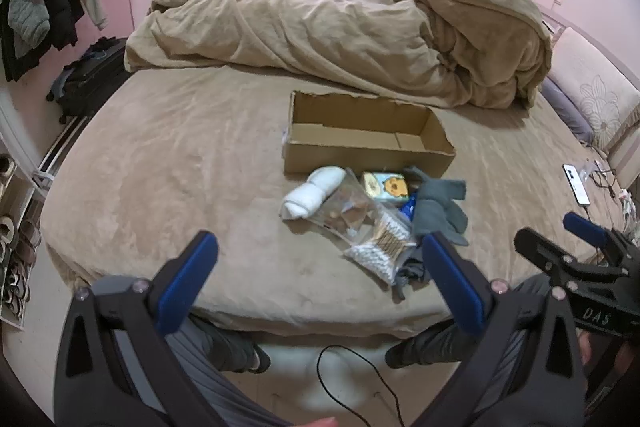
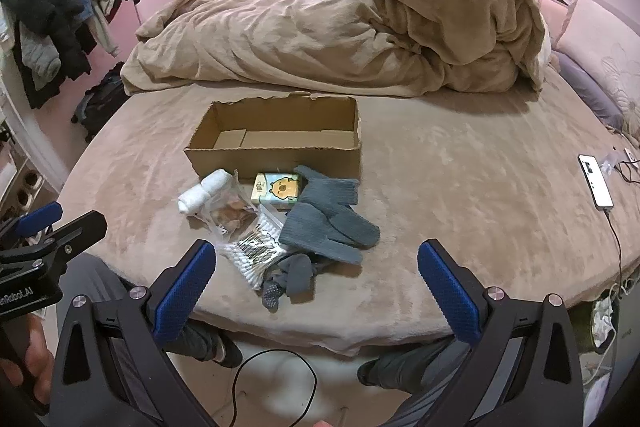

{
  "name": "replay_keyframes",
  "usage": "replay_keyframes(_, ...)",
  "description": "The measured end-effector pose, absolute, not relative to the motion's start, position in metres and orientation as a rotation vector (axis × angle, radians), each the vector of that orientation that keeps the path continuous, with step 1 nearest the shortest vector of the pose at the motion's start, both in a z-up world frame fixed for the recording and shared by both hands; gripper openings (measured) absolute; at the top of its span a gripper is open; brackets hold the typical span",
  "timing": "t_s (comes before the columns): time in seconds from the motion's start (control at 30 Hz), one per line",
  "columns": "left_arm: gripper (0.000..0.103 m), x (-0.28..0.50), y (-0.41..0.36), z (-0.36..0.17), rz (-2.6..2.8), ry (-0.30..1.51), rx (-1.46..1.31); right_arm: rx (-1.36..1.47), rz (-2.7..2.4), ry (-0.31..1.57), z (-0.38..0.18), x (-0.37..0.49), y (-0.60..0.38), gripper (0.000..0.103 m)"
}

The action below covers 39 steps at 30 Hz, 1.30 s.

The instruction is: Organize objects

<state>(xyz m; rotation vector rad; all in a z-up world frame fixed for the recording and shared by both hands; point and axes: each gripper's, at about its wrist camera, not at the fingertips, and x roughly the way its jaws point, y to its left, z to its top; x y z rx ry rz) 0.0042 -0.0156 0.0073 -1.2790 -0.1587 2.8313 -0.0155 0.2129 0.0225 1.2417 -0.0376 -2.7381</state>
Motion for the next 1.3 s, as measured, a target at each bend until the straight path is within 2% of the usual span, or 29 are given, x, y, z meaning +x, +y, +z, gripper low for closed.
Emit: replay_keyframes(1.3,0.103,0.0027,-0.0238,0.0066,2.851,-0.151,-1.282,1.244,-2.729,-0.041,0.0214,-0.0164,0.2128,0.103)
